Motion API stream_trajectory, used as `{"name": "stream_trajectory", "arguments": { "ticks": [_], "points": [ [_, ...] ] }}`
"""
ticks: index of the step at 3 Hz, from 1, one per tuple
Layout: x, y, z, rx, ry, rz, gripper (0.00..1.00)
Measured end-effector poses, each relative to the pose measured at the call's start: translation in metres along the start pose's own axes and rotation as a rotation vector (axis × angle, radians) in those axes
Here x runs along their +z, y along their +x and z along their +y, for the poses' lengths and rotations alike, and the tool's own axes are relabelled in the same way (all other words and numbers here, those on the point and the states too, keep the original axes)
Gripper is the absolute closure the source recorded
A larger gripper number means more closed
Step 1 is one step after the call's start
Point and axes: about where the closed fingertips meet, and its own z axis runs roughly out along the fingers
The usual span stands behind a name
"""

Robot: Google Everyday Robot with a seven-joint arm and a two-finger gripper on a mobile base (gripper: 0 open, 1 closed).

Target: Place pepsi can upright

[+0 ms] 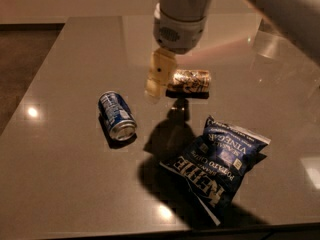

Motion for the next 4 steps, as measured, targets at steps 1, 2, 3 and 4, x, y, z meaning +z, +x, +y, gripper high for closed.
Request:
{"name": "stream_trajectory", "arguments": {
  "ticks": [1, 2, 3, 4],
  "points": [
    [0.009, -0.018, -0.002, 0.086, -0.008, 0.012, 0.00],
    [0.010, -0.023, -0.002, 0.098, -0.004, -0.001, 0.00],
    [0.011, -0.028, 0.000, 0.081, -0.034, -0.012, 0.00],
    [0.013, -0.036, 0.016, 0.076, -0.081, -0.018, 0.00]
  ]
}}
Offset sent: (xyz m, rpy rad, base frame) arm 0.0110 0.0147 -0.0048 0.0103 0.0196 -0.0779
